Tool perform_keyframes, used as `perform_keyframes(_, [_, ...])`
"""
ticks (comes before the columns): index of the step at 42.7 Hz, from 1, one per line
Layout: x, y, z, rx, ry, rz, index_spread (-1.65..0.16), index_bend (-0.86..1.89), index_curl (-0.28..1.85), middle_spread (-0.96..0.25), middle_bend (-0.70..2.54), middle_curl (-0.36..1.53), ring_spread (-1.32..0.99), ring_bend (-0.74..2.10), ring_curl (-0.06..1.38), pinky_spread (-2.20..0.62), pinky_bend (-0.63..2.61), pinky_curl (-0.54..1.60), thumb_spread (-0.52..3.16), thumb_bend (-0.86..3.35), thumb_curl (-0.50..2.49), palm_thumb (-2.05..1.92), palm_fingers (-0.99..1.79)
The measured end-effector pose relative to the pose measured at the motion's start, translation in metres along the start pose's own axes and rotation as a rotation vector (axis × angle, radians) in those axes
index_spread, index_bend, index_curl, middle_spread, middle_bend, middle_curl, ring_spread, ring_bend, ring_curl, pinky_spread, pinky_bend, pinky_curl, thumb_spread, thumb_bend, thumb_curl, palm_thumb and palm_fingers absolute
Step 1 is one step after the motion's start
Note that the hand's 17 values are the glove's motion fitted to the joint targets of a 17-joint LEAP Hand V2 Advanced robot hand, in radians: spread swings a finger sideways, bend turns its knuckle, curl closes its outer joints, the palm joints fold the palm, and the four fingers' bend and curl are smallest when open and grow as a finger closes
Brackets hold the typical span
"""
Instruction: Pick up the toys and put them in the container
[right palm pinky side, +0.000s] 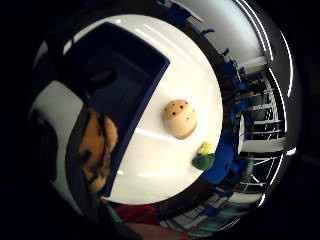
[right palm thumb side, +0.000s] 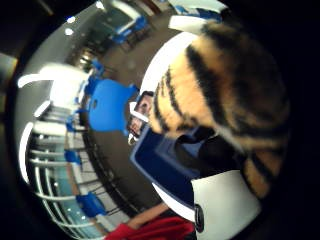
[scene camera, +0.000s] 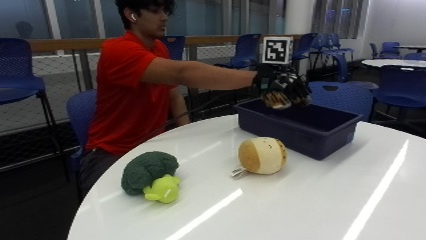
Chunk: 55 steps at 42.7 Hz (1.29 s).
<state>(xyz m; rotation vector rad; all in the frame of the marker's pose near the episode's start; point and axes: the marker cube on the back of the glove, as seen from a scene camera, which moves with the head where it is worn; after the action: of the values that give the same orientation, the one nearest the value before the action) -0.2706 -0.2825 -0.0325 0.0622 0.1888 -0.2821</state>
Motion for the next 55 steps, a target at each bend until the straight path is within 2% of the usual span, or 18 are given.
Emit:
perform_keyframes(1, [0.0,0.0,0.007,-0.04,0.014,0.009,-0.49,0.43,0.72,-0.35,0.86,0.68,-0.45,1.18,0.61,-0.42,1.08,0.48,0.54,0.15,1.04,0.56,0.77])
perform_keyframes(4, [0.003,0.002,0.026,-0.132,0.046,0.001,-0.46,0.25,0.7,-0.32,0.61,0.6,-0.42,1.09,0.59,-0.37,1.19,0.51,0.74,0.08,0.99,0.41,0.25])
perform_keyframes(5, [0.003,0.004,0.03,-0.143,0.036,-0.009,-0.45,0.24,0.71,-0.32,0.6,0.6,-0.42,1.1,0.59,-0.37,1.21,0.52,0.78,0.07,0.98,0.4,0.25])
perform_keyframes(6, [0.003,0.006,0.033,-0.146,0.014,-0.021,-0.44,0.24,0.69,-0.27,0.48,0.56,-0.38,0.9,0.53,-0.32,1.19,0.51,0.84,0.0,0.94,0.29,-0.15])
perform_keyframes(10, [0.003,0.015,0.038,-0.144,-0.094,-0.065,-0.42,0.12,0.59,-0.2,0.37,0.5,-0.28,0.62,0.44,-0.2,1.15,0.47,0.97,-0.08,0.82,0.12,-0.35])
perform_keyframes(11, [0.005,0.018,0.038,-0.143,-0.103,-0.069,-0.42,0.12,0.57,-0.2,0.35,0.49,-0.27,0.59,0.42,-0.19,1.16,0.47,1.0,-0.05,0.81,0.13,-0.29])
perform_keyframes(16, [0.026,0.03,0.036,-0.134,-0.107,-0.044,-0.39,0.13,0.51,-0.14,0.25,0.45,-0.19,0.41,0.33,-0.1,1.01,0.4,1.09,-0.06,0.7,-0.01,-0.31])
perform_keyframes(21, [0.056,0.048,0.028,-0.12,-0.149,-0.035,-0.37,0.11,0.46,-0.11,0.17,0.42,-0.14,0.32,0.3,-0.04,0.9,0.36,1.15,-0.05,0.62,-0.05,-0.29])
perform_keyframes(28, [0.117,0.087,0.026,-0.073,-0.09,0.015,-0.35,0.11,0.4,-0.09,0.14,0.38,-0.1,0.24,0.28,0.01,0.81,0.33,1.18,-0.06,0.53,-0.07,-0.25])
perform_keyframes(41, [0.246,0.154,0.047,-0.07,-0.054,0.228,-0.34,0.14,0.33,-0.08,0.12,0.32,-0.07,0.17,0.28,0.04,0.7,0.3,1.14,-0.08,0.39,-0.1,-0.22])
perform_keyframes(55, [0.345,0.206,0.077,-0.102,-0.051,0.403,-0.35,0.16,0.32,-0.07,0.13,0.28,-0.06,0.15,0.26,0.05,0.61,0.29,1.1,-0.08,0.3,-0.11,-0.2])
